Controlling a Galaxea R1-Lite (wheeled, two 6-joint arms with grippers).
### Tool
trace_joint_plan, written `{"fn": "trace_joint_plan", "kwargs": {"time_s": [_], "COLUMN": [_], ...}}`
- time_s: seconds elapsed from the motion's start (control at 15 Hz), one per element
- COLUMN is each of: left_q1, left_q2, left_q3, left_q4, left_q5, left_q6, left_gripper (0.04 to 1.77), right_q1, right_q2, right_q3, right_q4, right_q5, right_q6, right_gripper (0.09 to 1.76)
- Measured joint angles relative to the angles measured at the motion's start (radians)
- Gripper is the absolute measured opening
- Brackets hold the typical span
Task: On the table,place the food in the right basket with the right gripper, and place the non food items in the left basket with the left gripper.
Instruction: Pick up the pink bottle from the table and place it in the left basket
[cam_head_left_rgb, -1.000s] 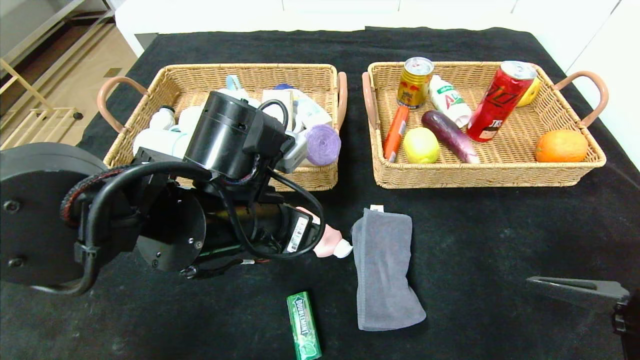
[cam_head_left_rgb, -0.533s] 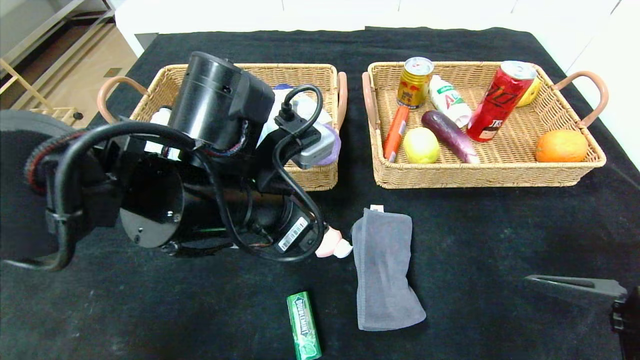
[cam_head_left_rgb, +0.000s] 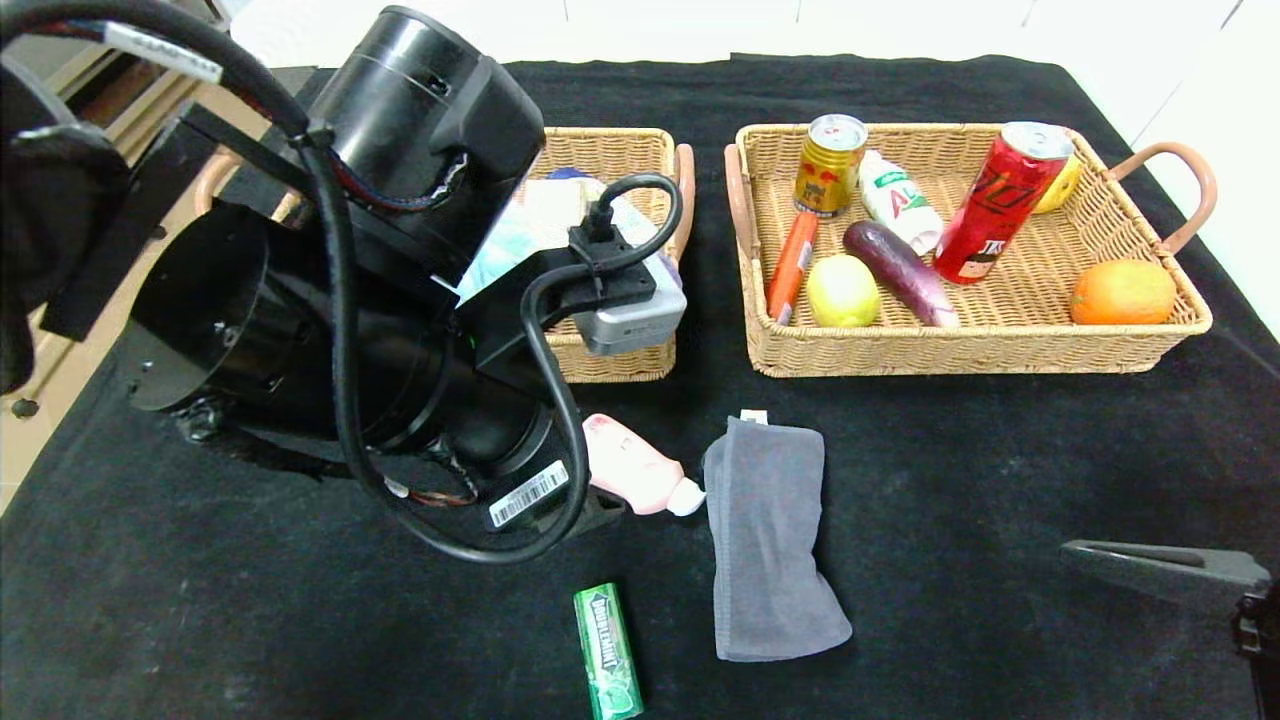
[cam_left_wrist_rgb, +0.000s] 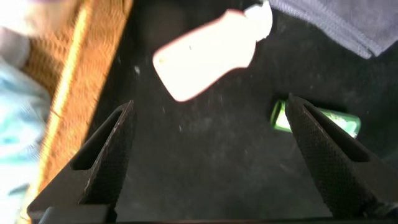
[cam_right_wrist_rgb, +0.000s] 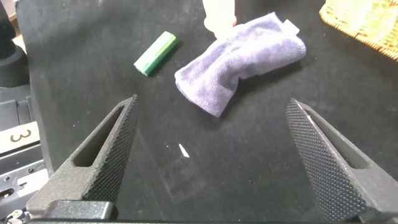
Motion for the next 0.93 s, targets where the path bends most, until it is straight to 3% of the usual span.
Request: {"fn": "trace_joint_plan", "kwargs": {"time_s": [0.4, 0.93], "left_q1": [-0.003, -0.006], "left_q2": [0.088, 0.143], "left_q3": [-0.055, -0.054], "left_q4": [-0.054, -0.061], "left_q5": [0.009, 0.041], "left_q6": [0.078, 0.096], "left_gripper": [1.72, 1.72], "right_q1": [0.002, 0.015], "right_q2": [-0.029, -0.042], "right_q3": [-0.002, 0.009], "right_q4": [0.002, 0.003], "right_q5": [0.001, 0.003], "right_q6": [0.001, 0.0], "right_gripper": [1.71, 1.71]}}
